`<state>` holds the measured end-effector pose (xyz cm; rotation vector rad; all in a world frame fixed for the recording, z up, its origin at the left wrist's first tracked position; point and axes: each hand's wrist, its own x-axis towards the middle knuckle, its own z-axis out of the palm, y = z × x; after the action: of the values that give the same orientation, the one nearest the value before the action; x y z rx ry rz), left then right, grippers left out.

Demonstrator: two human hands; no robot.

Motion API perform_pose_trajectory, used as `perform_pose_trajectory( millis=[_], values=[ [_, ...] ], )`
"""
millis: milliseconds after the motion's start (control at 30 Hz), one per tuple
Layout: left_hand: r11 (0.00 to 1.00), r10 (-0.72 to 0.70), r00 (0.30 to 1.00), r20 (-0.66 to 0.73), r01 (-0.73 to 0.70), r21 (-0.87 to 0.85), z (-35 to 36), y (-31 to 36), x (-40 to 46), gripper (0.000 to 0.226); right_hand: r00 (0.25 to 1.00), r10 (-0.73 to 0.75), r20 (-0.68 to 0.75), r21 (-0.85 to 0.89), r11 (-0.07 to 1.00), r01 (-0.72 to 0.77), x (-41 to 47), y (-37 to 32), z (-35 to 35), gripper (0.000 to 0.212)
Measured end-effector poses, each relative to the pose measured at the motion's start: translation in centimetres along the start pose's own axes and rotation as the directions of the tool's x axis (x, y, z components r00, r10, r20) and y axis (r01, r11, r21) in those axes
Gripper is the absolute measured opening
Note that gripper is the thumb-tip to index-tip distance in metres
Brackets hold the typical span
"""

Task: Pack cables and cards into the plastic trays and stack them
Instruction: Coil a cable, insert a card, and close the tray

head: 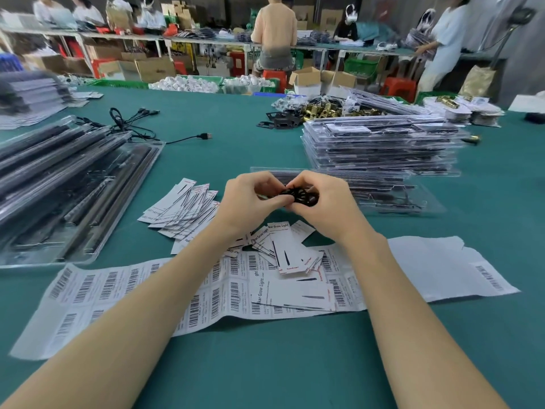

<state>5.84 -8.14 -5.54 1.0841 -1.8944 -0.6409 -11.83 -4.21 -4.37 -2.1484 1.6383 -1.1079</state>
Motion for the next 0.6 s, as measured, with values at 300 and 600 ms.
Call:
perform_pose_trajectory(
  millis=[300, 600],
  values=[
    [0.996, -0.016, 1.0, -0.011, 0.017, 0.085, 0.0, 0.2, 0.1, 0.01, 0.995, -0.004, 0.095, -0.089, 0.996, 0.013, 0.3, 0.8, -0.1, 0.035],
    [0.986, -0.017, 0.992, 0.123, -0.004, 0.168, -1.9, -0.2, 0.6, 0.005, 0.999, -0.04, 0.036, -0.218, 0.975, 0.047, -0.2, 1.1, 1.5, 0.034]
  ],
)
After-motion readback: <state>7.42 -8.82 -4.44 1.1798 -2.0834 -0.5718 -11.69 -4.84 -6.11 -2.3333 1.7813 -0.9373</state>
